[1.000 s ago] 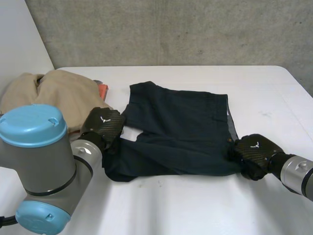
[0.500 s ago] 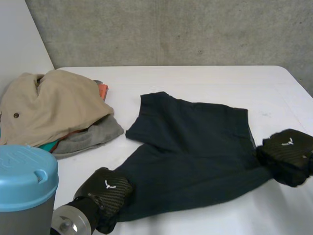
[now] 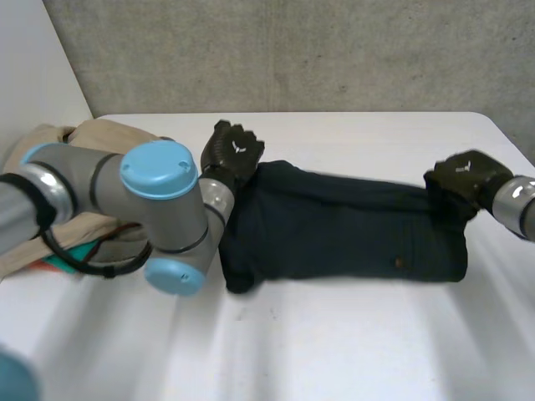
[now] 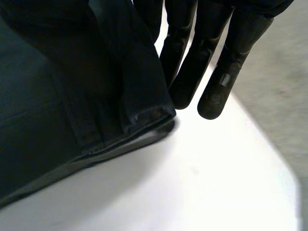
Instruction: Fold the laundry.
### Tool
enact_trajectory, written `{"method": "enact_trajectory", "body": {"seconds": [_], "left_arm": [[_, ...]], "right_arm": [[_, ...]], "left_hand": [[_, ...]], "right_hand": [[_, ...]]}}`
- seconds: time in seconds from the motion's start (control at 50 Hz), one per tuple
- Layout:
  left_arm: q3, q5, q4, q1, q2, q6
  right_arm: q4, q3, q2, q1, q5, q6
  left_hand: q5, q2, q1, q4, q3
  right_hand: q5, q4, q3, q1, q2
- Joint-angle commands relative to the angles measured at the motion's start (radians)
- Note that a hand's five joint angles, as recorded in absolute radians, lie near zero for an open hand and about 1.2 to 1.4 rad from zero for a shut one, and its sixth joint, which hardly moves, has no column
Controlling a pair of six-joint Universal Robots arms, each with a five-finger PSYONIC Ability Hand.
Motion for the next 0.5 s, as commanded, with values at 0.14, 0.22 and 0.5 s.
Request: {"method": "enact_trajectory", "body": {"seconds": [0.14,0.22,0.5], "left_arm": [[0.469,0.116,0.108,0.063,-0.385,0.044],[0.561,0.136,0.116,0.072,-0.467,0.044],[0.221,0.156,0.246,0.054,-0.216,0.009]], "right_arm": [[-0.468,-0.15,0.275,0.116,0.227,-0.021],[-0.556,-0.19,0.352,0.134,0.236,-0.041],[-0.582,-0.12,0.24,0.15,0.305,0.028]], "left_hand": [[0.225,0.201,0.257,0.198,0.205],[0.225,0.201,0.257,0.198,0.205],[-0.997,-1.021,-0.965,-1.024,-1.016]], "right_hand": [[0.236,0.209,0.213,0.417,0.227],[0.236,0.209,0.213,0.417,0.227],[-0.986,-1.013,-1.009,-0.805,-0.994]]}}
